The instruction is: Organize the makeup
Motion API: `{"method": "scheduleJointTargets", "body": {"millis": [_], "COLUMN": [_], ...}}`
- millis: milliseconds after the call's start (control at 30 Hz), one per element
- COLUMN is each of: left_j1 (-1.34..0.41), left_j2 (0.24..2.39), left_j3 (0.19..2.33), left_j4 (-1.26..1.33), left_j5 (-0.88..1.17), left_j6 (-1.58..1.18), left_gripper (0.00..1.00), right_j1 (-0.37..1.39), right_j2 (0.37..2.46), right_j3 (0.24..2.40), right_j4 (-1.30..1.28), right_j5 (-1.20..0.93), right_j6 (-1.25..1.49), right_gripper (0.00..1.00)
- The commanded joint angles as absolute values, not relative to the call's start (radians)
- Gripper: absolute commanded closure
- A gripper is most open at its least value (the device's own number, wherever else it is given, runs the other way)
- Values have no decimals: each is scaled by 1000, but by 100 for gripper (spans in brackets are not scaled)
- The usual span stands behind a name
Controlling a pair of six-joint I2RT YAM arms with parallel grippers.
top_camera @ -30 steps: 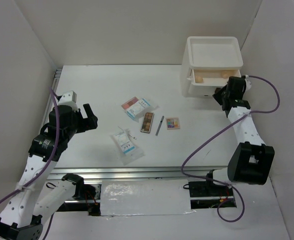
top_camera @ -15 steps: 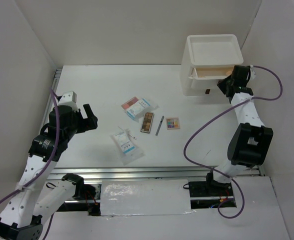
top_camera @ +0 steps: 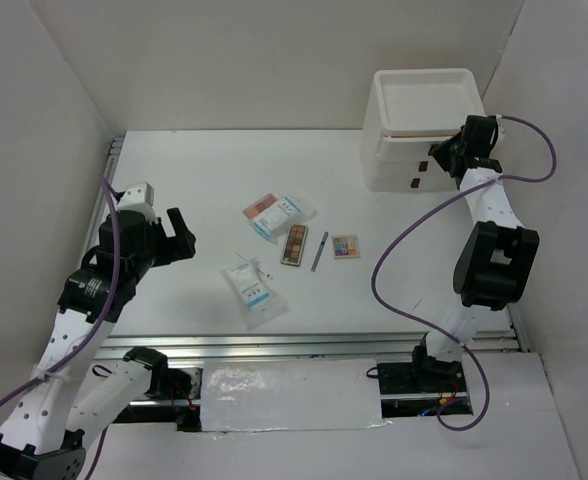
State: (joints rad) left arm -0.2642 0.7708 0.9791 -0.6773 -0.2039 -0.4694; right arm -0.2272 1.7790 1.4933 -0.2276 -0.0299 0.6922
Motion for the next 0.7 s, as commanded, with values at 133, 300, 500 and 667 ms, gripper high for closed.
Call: {"method": "scheduleJointTargets", "body": {"millis": [133,300,500,667], "left_j1": [-267,-267,-262,-262], "left_j2": [781,778,782,782], "left_j3": [977,976,979,977], "left_j4": [-641,-640,-641,-638], "left_j5": [-196,-202,-199,-196], "left_j6": [-445,-445,-443,-443], "left_gripper": [1,1,1,1], "right_j1": [-230,-230,-227,-238], "right_j2": [1845,1876,1867,1731], "right_j3": [1592,1617,1572,1335], "right_j4": [-133,-100,-78,-8], "right_j5": [-74,-120,-155,-69], "right_j6": [719,726,738,790], "right_gripper": [100,100,100,68]}}
